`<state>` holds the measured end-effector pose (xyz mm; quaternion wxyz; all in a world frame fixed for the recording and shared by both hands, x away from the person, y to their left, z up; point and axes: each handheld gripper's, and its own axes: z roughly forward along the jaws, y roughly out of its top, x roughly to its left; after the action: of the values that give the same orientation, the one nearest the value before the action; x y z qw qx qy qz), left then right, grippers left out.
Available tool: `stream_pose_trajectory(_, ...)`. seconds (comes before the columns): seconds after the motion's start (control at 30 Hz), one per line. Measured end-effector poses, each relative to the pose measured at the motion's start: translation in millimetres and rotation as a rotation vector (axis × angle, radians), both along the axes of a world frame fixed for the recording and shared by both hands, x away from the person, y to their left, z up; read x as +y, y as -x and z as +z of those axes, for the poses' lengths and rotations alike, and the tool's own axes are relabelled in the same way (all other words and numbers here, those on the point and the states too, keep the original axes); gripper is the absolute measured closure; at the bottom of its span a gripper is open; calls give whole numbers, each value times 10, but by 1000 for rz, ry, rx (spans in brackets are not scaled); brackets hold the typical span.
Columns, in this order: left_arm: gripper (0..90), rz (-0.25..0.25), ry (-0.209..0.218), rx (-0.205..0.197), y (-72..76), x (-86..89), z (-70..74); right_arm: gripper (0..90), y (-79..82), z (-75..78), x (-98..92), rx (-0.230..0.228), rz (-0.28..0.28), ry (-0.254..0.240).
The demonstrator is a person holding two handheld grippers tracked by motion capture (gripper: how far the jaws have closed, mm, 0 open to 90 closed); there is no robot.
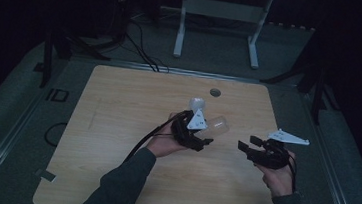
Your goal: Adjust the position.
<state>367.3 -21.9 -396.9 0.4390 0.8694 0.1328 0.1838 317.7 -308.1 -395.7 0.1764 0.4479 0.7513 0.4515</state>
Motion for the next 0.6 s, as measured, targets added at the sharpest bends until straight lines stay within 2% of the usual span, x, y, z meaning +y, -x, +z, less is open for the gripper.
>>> stream_pose_trajectory(0.27, 307, -15, -34, 1, 4, -28, -38, 395, 9, 57, 16, -6, 23, 70)
stream_pose_trajectory(0.6, 307, -35, -75, 9, 11, -87, -110, 415, 18, 87, 18, -16, 33, 126)
